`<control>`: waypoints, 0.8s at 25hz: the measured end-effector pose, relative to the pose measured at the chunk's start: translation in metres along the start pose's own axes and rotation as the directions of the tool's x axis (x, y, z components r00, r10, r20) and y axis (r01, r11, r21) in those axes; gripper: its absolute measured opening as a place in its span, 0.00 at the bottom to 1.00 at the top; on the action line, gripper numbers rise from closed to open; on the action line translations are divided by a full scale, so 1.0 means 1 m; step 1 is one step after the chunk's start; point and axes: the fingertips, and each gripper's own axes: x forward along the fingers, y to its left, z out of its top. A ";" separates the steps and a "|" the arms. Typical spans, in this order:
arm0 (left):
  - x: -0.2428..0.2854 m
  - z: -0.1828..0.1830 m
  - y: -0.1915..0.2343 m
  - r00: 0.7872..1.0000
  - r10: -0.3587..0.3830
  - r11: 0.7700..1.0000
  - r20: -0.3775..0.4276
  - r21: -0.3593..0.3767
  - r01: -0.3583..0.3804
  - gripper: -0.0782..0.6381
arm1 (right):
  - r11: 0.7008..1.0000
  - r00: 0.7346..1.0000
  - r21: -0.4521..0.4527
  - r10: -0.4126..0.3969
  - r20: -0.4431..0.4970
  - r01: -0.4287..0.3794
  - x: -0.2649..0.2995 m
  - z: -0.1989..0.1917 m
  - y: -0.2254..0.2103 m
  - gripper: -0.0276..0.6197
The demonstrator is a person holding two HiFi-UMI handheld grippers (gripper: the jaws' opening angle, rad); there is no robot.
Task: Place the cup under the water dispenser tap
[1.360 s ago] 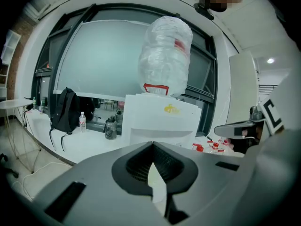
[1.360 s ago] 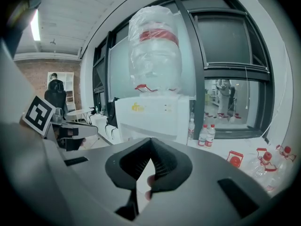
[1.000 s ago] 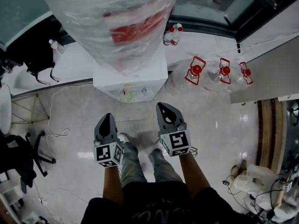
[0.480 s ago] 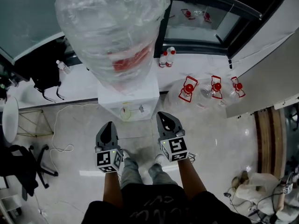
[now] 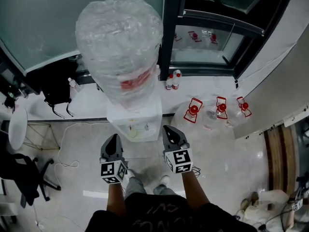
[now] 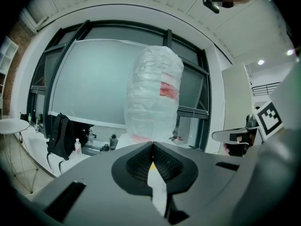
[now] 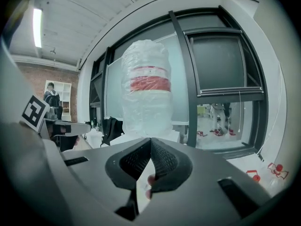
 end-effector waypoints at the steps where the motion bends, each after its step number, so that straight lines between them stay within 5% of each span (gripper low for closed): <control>1: -0.002 0.003 -0.001 1.000 -0.001 1.000 0.003 0.000 0.001 0.13 | 1.000 1.000 -0.003 0.002 0.004 -0.002 -0.002 0.003 0.000 0.06; 20: -0.035 0.063 -0.011 0.993 0.048 0.999 0.108 0.020 -0.051 0.13 | 0.998 0.995 -0.039 0.050 0.084 -0.047 -0.030 0.045 0.006 0.06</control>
